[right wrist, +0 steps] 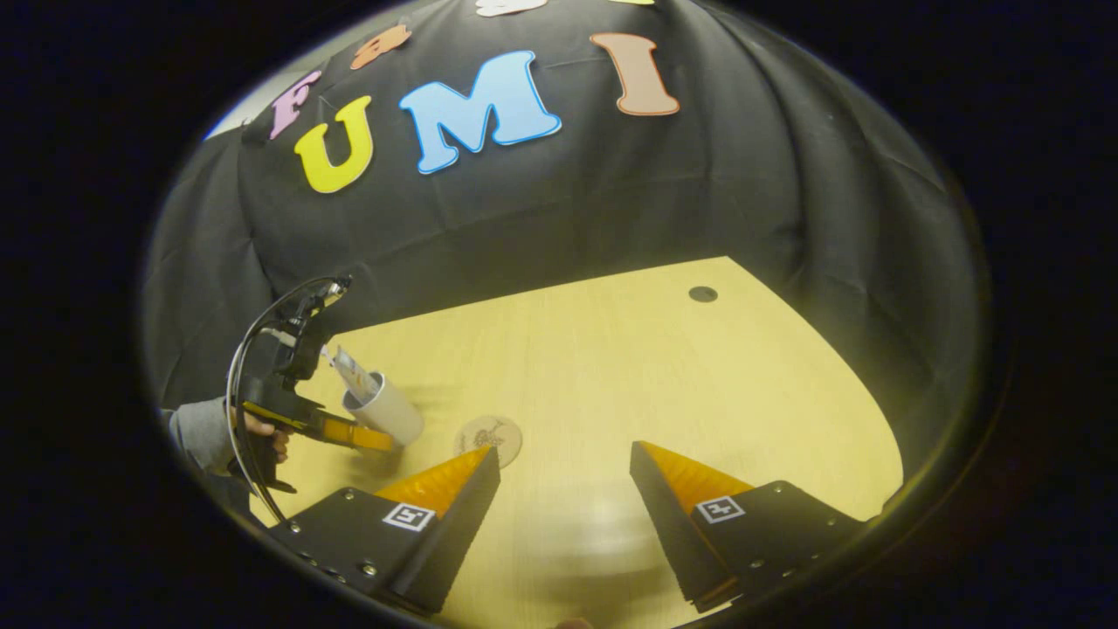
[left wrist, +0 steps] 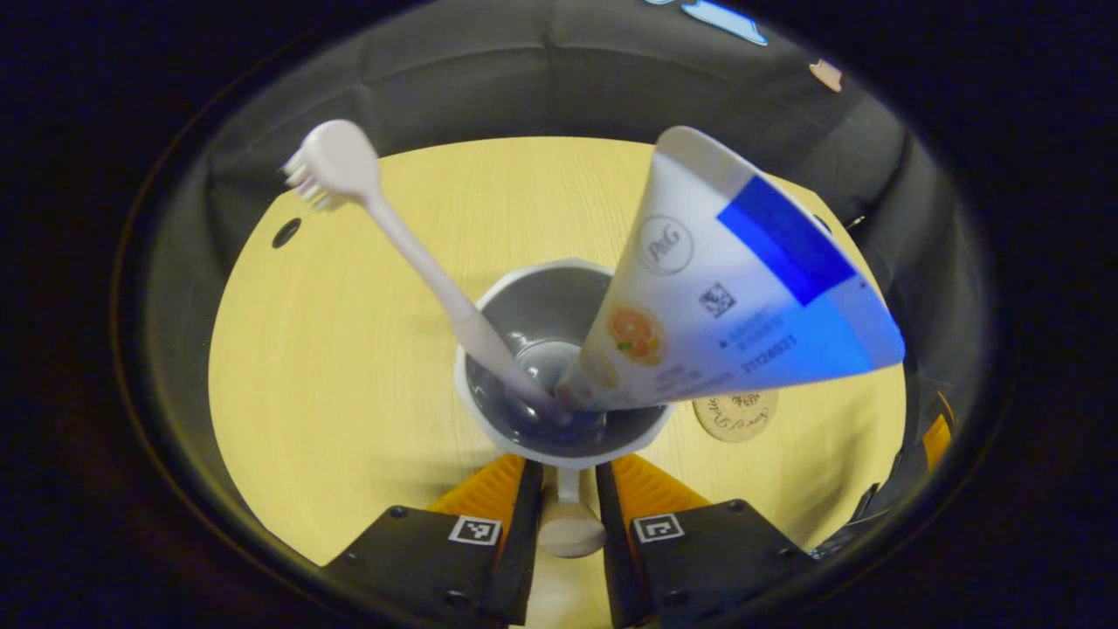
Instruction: Put the toothbrush and toothpaste on the desktop into the cup, then pick up the cup and place it on the coaster on the desktop.
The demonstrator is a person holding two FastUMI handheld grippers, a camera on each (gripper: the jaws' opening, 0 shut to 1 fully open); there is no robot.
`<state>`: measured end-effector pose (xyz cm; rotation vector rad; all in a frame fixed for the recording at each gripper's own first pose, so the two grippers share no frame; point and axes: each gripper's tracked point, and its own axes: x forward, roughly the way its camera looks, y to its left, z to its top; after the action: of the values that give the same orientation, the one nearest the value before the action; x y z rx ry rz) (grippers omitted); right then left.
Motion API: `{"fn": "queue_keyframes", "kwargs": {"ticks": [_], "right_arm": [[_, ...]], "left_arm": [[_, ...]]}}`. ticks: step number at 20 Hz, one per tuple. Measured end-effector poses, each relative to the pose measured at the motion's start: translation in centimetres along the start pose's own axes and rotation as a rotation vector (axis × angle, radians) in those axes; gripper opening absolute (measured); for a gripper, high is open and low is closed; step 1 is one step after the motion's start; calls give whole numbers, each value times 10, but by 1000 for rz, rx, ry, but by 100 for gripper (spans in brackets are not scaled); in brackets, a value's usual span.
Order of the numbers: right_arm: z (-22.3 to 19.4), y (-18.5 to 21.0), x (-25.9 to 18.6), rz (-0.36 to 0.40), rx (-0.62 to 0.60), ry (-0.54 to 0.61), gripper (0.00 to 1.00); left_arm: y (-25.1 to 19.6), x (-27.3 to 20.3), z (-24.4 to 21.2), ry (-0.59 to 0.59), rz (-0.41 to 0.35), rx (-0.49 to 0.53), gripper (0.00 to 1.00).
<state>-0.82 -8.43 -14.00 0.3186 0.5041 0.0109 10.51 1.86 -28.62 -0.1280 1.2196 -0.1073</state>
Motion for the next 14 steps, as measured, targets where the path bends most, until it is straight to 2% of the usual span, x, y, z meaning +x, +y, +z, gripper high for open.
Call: {"fn": "queue_keyframes", "kwargs": {"ticks": [2,6,7,14], "right_arm": [[-1,2,-1,3,7,2,93],[2,4,-4,6,2,-5,93],[3,2,-4,6,2,-8,93],[11,-1,-15,-7,1,-27,92]], "left_arm": [[2,-1,2,-13,20,22,43],[-3,0,1,-26,28,60,41],[-6,-1,0,-23,23,60,35],[-59,-9,4,-38,-47,131,35]]}}
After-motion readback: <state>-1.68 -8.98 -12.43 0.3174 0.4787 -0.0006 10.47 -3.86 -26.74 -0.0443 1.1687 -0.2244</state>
